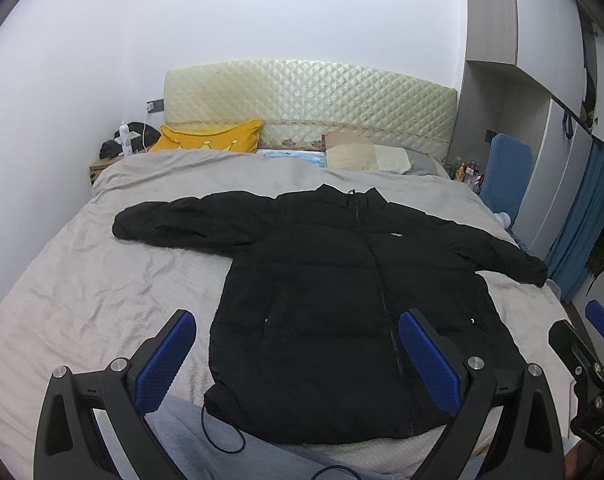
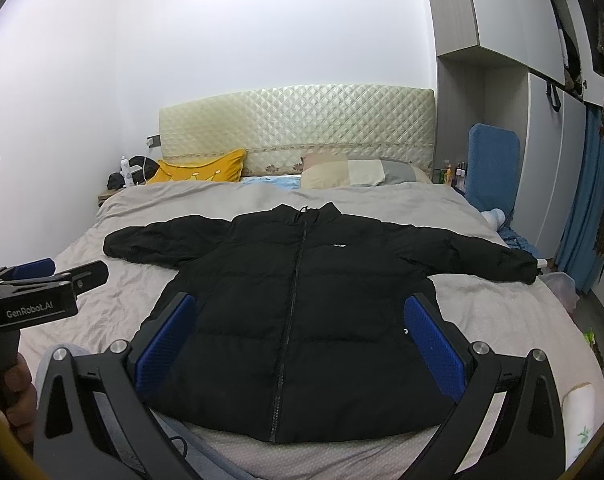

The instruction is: Fold large clothes

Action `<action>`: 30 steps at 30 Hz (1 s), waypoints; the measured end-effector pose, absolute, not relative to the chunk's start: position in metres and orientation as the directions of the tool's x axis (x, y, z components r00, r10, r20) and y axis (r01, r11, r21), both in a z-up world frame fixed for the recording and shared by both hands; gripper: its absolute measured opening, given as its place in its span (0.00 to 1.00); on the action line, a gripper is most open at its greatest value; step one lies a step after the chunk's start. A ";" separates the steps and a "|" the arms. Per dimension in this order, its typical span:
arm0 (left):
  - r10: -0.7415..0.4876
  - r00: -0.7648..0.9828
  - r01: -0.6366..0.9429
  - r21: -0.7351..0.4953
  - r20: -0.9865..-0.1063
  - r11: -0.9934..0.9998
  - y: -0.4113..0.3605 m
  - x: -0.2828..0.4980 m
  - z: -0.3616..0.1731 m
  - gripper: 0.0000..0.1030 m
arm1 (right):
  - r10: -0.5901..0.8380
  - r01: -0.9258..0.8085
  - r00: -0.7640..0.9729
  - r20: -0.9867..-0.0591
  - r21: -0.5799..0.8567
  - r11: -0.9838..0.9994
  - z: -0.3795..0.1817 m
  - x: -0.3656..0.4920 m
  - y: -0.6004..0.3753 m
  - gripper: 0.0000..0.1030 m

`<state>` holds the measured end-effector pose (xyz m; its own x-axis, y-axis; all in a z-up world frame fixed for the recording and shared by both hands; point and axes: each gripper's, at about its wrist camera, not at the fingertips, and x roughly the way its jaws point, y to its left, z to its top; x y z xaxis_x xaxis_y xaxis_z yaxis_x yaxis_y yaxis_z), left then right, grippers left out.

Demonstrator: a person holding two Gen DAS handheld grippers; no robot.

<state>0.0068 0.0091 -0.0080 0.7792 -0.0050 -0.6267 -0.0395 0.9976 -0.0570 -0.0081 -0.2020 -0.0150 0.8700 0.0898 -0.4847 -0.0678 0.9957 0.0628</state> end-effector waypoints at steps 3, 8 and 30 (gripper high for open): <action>-0.010 0.771 -0.029 -0.051 -0.637 0.998 0.006 0.008 -0.010 0.99 | 0.087 -0.064 0.869 -0.486 0.063 0.996 -0.016 -0.008 -0.201 1.00; -0.007 0.774 -0.034 -0.052 -0.633 0.998 0.004 0.009 -0.010 0.99 | 0.086 -0.064 0.869 -0.487 0.062 0.996 -0.016 -0.008 -0.202 1.00; -0.036 0.789 -0.004 -0.065 -0.613 0.998 0.002 0.008 -0.003 0.99 | 0.105 -0.082 0.866 -0.489 0.068 0.994 -0.014 -0.004 -0.194 1.00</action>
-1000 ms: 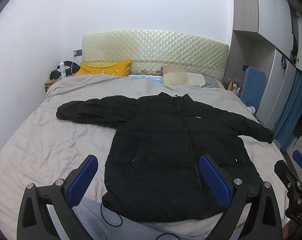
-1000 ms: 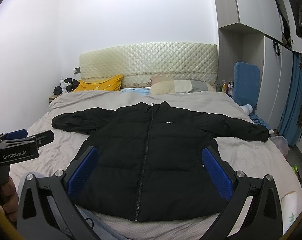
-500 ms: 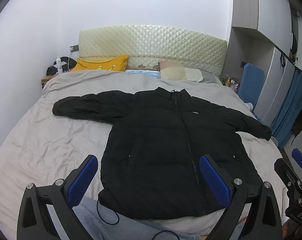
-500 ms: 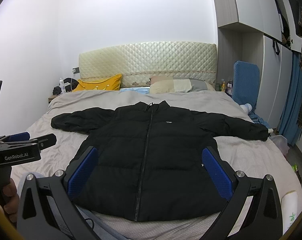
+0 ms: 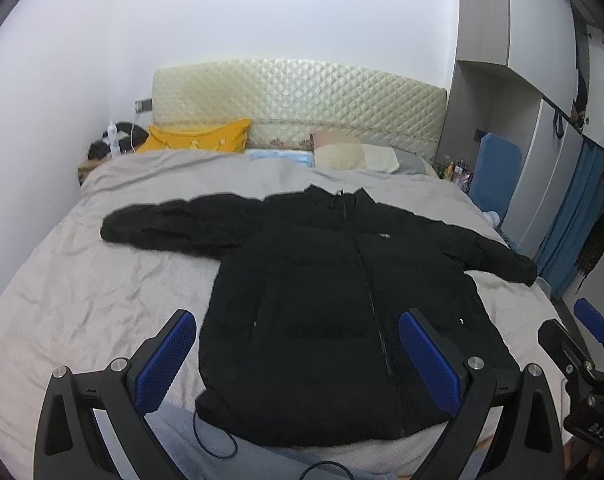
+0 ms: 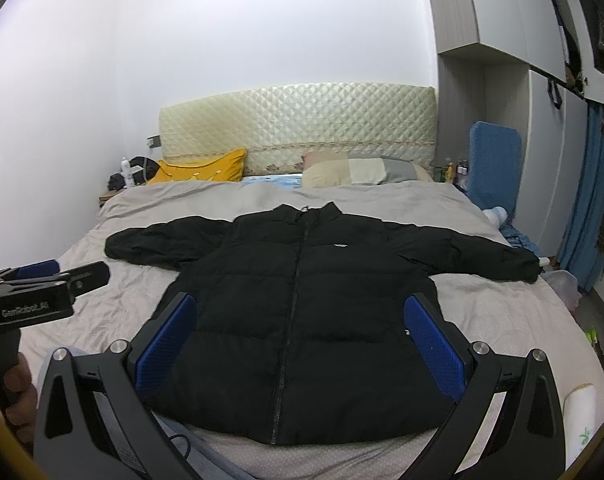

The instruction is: Fold large clothes

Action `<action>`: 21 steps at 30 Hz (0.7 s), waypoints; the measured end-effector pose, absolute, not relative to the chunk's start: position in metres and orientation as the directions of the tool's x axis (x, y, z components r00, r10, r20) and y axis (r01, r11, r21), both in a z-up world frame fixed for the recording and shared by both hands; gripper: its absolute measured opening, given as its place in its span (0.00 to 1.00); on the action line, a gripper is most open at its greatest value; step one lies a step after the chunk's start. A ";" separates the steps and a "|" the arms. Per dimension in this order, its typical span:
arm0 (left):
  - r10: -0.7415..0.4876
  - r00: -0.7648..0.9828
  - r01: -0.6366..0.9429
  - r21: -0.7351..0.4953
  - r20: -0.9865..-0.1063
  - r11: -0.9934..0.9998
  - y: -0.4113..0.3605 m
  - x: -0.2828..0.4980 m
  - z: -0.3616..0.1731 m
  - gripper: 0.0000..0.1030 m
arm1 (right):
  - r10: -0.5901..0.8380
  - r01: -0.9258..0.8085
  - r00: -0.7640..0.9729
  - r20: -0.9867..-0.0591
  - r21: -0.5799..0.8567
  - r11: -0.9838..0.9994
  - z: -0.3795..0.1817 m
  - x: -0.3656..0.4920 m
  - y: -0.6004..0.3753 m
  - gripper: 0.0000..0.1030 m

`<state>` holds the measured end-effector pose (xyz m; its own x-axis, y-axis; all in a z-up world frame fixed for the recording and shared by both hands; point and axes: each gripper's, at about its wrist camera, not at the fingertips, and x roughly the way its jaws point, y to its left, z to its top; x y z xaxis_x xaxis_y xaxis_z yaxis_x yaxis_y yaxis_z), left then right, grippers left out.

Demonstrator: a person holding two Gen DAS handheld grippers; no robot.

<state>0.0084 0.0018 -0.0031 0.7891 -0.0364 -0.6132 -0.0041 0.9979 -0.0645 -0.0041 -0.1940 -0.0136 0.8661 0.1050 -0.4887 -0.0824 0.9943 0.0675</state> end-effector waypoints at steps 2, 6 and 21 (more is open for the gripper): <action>-0.031 0.805 0.009 -0.041 -0.593 0.999 -0.002 0.008 0.002 0.99 | 0.119 -0.097 0.868 -0.483 0.070 0.993 -0.008 -0.004 -0.192 1.00; -0.051 0.805 0.032 -0.042 -0.591 0.999 -0.008 0.012 0.007 0.99 | 0.127 -0.107 0.872 -0.473 0.068 0.992 0.004 -0.004 -0.194 1.00; -0.077 0.837 0.044 -0.073 -0.542 0.996 -0.023 0.032 0.033 0.99 | 0.071 -0.050 0.897 -0.435 0.061 0.997 0.048 0.040 -0.223 1.00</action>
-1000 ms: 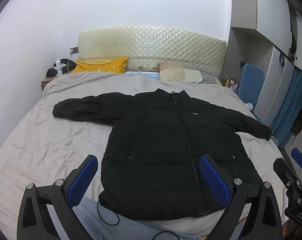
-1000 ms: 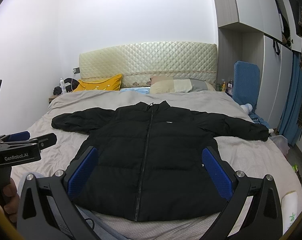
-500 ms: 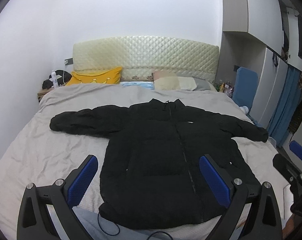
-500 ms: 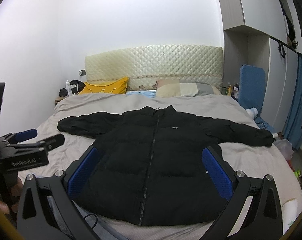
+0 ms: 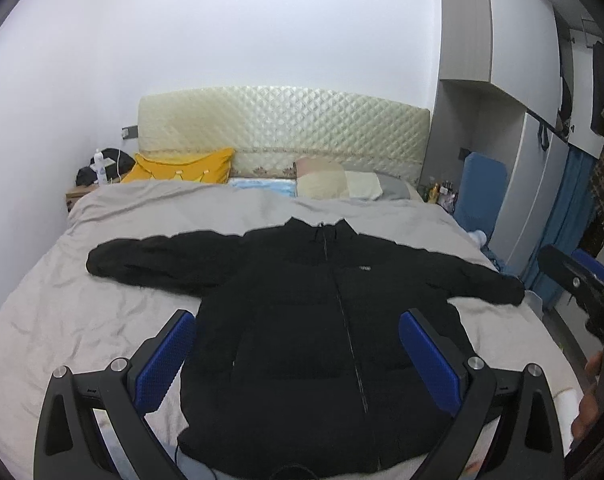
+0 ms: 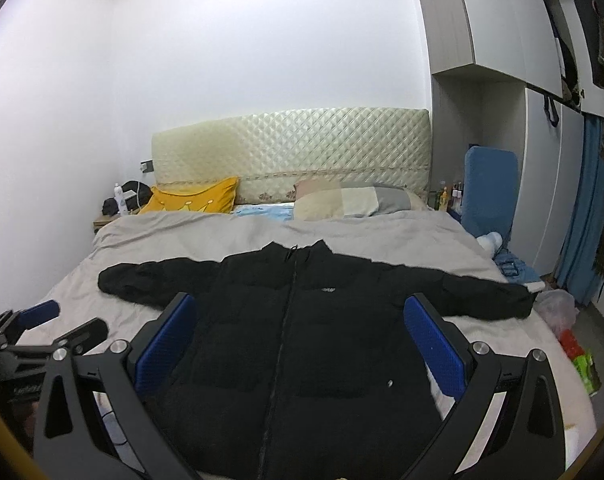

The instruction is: Fold large clothes

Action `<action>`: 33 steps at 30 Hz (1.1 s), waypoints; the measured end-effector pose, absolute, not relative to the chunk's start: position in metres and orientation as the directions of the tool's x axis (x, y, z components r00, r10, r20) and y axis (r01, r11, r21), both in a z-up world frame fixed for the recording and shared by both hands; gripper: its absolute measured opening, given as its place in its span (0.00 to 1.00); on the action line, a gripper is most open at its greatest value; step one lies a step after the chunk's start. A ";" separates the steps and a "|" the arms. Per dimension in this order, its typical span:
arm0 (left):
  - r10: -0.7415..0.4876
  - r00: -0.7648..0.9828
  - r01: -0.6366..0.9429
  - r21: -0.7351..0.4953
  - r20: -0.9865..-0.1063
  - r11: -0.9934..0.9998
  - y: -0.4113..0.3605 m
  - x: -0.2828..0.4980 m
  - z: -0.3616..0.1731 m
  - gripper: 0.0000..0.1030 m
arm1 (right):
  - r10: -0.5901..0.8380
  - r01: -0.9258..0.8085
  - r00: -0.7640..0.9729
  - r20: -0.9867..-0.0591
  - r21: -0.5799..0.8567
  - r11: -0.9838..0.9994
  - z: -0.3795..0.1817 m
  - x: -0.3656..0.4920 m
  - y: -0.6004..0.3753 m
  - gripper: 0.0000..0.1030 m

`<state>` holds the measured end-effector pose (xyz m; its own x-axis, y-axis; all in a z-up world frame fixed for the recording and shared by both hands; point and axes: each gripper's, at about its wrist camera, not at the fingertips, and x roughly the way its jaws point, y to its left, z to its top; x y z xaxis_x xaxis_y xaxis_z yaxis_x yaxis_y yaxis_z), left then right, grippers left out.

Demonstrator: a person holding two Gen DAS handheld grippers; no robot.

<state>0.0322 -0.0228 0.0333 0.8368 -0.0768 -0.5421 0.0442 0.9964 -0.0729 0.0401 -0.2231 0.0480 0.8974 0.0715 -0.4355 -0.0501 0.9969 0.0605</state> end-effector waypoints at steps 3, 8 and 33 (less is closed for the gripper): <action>-0.039 0.844 0.021 -0.040 -0.535 0.999 -0.028 0.049 0.037 0.99 | 0.038 -0.030 0.898 -0.438 0.024 0.999 0.054 0.057 -0.227 1.00; -0.045 0.847 0.024 -0.047 -0.530 0.999 -0.033 0.087 0.038 0.99 | 0.021 -0.011 0.896 -0.444 0.025 1.000 0.059 0.089 -0.237 1.00; -0.100 0.776 0.008 -0.149 -0.623 0.989 -0.014 0.238 -0.088 0.99 | -0.205 0.263 0.856 -0.474 0.059 0.963 -0.083 0.228 -0.392 1.00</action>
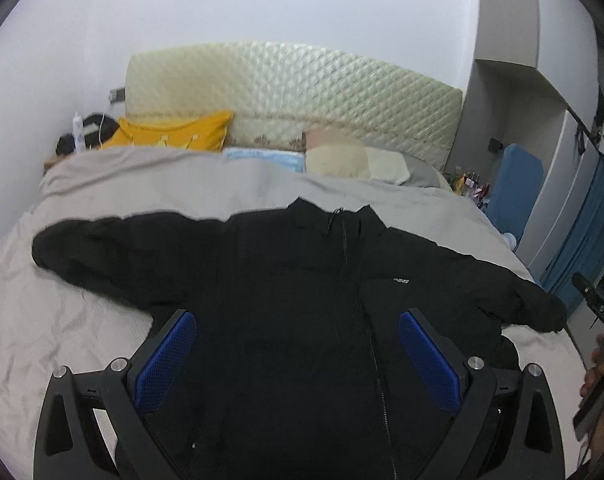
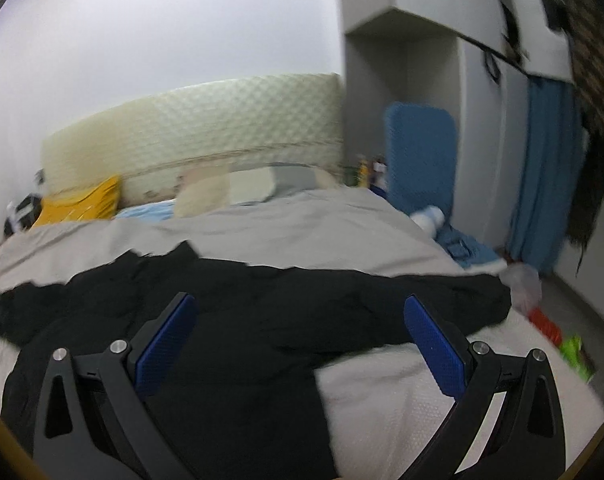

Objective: Fold large clothes
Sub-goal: 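Grasp the sleeve cuff nearest the right gripper and lift it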

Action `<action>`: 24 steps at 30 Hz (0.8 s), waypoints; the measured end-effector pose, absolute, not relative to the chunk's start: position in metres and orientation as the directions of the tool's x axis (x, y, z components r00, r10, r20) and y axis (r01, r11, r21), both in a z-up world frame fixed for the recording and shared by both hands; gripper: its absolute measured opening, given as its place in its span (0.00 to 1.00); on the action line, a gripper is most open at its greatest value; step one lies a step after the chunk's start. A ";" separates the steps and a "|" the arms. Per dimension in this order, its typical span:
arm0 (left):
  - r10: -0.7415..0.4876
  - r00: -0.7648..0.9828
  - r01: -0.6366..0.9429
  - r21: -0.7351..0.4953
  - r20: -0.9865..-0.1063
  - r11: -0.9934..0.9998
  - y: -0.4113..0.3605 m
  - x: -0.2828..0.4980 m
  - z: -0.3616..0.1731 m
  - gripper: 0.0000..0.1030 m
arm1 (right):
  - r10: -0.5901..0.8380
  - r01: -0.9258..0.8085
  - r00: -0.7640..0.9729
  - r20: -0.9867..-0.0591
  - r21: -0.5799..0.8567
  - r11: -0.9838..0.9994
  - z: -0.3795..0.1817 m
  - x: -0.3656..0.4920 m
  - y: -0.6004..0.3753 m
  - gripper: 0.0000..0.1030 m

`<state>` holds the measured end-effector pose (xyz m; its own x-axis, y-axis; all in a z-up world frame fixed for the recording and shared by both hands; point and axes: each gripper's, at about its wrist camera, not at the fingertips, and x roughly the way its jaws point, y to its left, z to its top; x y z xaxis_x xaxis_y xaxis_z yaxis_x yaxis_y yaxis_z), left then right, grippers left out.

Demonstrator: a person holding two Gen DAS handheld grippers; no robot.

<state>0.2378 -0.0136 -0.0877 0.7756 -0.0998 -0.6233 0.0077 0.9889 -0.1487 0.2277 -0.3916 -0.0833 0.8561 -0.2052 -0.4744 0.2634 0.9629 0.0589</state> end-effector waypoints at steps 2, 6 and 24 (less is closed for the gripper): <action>-0.108 0.773 0.003 -0.166 -0.625 0.986 -0.008 0.239 -0.094 0.99 | -0.231 0.299 0.841 -0.489 0.064 0.952 -0.098 0.237 -0.409 1.00; -0.090 0.774 -0.016 -0.161 -0.627 0.987 -0.001 0.240 -0.104 0.99 | -0.267 0.327 0.816 -0.513 0.027 0.945 -0.125 0.257 -0.434 1.00; -0.084 0.729 -0.062 -0.188 -0.679 0.980 0.008 0.267 -0.146 0.99 | -0.089 0.525 0.836 -0.541 0.742 0.418 -0.271 0.236 -0.658 0.79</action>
<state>0.2672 0.0081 -0.1459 0.7290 -0.0843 -0.6793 -0.0620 0.9802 -0.1882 0.2356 -0.6583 -0.2711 0.8360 -0.0888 -0.5415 0.5248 0.4176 0.7418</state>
